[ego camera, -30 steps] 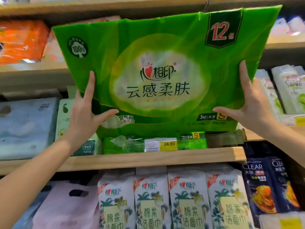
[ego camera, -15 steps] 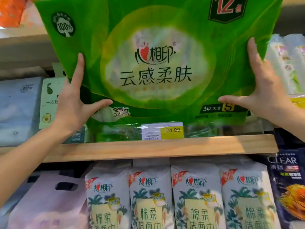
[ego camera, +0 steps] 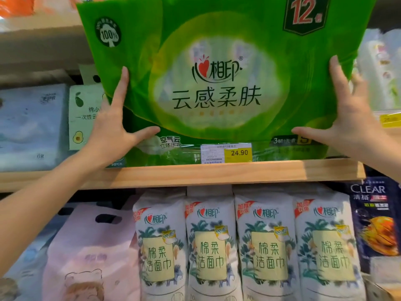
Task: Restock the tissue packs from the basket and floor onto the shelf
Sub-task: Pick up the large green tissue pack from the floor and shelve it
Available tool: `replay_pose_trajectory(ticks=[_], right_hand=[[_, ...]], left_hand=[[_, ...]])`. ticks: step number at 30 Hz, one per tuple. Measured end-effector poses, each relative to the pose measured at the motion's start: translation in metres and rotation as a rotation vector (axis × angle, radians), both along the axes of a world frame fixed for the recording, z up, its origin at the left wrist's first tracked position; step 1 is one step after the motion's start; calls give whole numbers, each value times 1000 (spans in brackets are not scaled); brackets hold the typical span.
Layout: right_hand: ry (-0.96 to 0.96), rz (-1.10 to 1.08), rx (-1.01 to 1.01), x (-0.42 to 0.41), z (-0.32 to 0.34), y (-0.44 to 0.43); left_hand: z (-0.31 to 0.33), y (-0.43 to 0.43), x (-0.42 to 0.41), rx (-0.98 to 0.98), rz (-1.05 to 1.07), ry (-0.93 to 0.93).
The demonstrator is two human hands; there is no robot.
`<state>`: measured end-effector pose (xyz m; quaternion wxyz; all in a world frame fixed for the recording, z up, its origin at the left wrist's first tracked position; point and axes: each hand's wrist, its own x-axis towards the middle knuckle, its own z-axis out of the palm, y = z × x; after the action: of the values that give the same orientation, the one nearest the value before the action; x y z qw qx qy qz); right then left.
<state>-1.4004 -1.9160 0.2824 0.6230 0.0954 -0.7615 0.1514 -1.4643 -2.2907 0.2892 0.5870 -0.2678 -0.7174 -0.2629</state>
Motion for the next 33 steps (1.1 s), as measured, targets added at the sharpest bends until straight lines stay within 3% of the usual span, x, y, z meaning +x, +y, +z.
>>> replay_pose_trajectory(ticks=[3, 8, 12, 18, 33], right_hand=[[160, -217, 105, 5, 2, -5], [251, -184, 242, 4, 31, -20], [310, -213, 220, -4, 50, -37], [386, -286, 164, -25, 54, -44], [414, -341, 147, -35, 58, -44]], left_hand=[[-2, 3, 7, 8, 105, -36], [9, 3, 7, 0, 350, 286], [29, 12, 10, -44, 420, 397], [53, 44, 0, -60, 553, 433], [58, 47, -6, -34, 577, 448]])
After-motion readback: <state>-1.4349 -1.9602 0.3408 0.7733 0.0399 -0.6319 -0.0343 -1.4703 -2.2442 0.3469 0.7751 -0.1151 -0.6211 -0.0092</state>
